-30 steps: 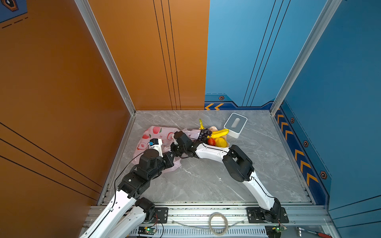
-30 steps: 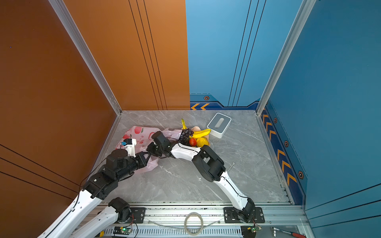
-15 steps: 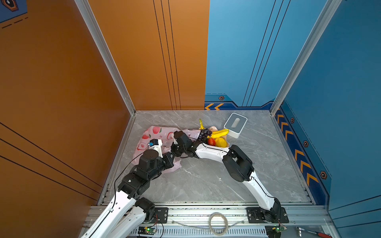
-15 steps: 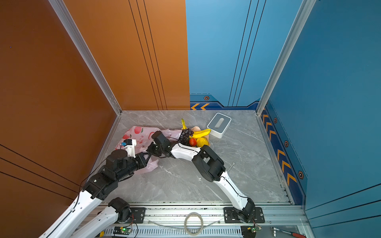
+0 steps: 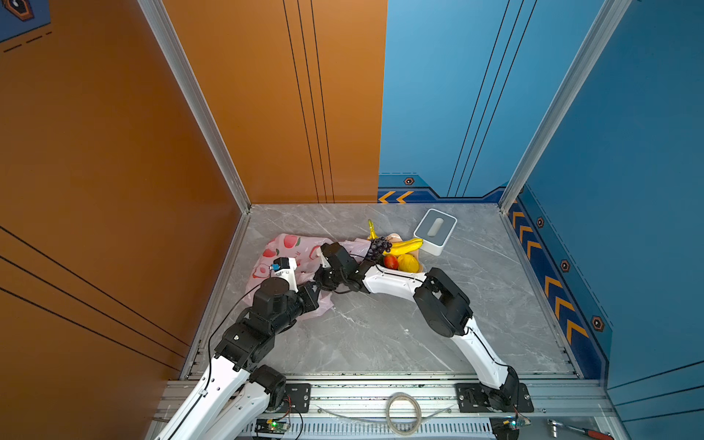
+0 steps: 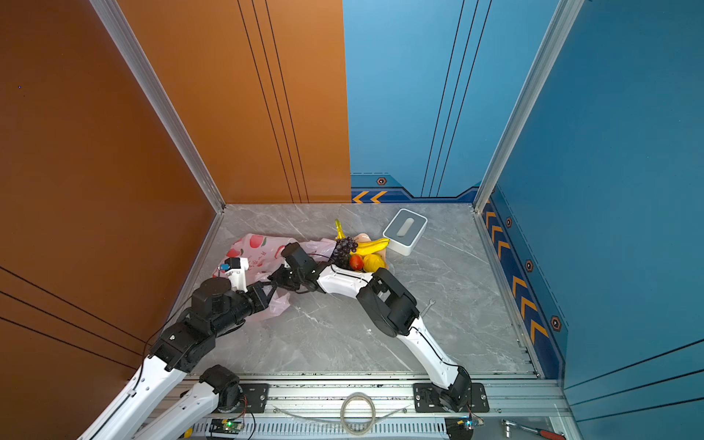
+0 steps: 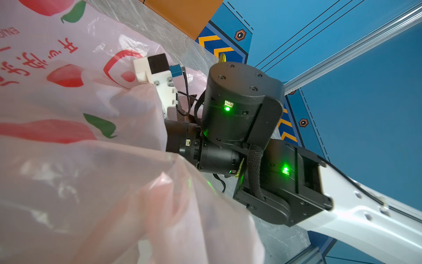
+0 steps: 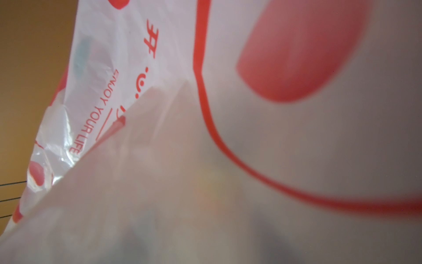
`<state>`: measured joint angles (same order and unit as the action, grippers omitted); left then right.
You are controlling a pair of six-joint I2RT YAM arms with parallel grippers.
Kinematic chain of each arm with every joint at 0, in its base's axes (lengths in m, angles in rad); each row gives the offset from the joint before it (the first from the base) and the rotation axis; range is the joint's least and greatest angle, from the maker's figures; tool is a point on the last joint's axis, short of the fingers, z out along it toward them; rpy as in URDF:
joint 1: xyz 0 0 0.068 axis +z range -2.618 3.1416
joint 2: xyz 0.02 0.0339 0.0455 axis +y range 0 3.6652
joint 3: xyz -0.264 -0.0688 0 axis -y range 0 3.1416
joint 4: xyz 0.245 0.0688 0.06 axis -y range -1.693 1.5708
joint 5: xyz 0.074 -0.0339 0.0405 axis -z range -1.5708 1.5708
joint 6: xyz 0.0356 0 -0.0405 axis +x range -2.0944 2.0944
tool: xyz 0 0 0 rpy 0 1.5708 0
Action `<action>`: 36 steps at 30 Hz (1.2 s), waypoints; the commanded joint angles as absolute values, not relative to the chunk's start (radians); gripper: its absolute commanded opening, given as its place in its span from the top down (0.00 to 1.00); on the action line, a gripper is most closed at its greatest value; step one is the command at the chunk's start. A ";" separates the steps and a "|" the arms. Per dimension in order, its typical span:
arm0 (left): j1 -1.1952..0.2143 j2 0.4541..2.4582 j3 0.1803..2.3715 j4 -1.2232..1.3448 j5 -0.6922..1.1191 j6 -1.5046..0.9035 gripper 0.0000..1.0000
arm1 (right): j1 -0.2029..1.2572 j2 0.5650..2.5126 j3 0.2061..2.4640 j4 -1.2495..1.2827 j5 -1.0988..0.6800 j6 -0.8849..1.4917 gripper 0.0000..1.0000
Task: Place the fruits into the plastic bag
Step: Place the fruit in the plastic bag.
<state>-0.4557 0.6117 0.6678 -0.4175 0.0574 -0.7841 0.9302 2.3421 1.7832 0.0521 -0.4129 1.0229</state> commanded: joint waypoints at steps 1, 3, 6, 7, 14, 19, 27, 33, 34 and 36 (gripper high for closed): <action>-0.440 0.598 0.650 -0.441 0.066 -0.784 1.00 | 0.928 2.250 1.755 -0.034 -0.376 0.951 0.35; -0.437 0.596 0.648 -0.442 0.068 -0.785 1.00 | 0.924 2.230 1.753 -0.078 -0.362 0.921 0.35; -0.433 0.595 0.647 -0.442 0.071 -0.787 1.00 | 0.919 2.205 1.735 -0.111 -0.359 0.904 0.35; -0.431 0.593 0.648 -0.442 0.071 -0.787 1.00 | 0.916 2.196 1.730 -0.120 -0.360 0.898 0.35; -0.428 0.595 0.645 -0.448 0.072 -0.787 1.00 | 0.923 2.129 1.724 -0.243 -0.323 0.793 0.35; -0.426 0.604 0.645 -0.446 0.075 -0.787 1.00 | 0.927 2.080 1.730 -0.375 -0.256 0.705 0.35; -0.423 0.608 0.647 -0.446 0.073 -0.780 1.00 | 0.927 1.949 1.724 -0.542 -0.143 0.585 0.34; -0.420 0.609 0.646 -0.448 0.074 -0.778 1.00 | 0.922 1.885 1.718 -0.623 -0.095 0.532 0.34; -0.420 0.612 0.647 -0.448 0.074 -0.778 1.00 | 0.916 1.872 1.713 -0.629 -0.095 0.530 0.34; -0.420 0.612 0.648 -0.448 0.074 -0.776 1.00 | 0.907 1.844 1.695 -0.634 -0.095 0.528 0.34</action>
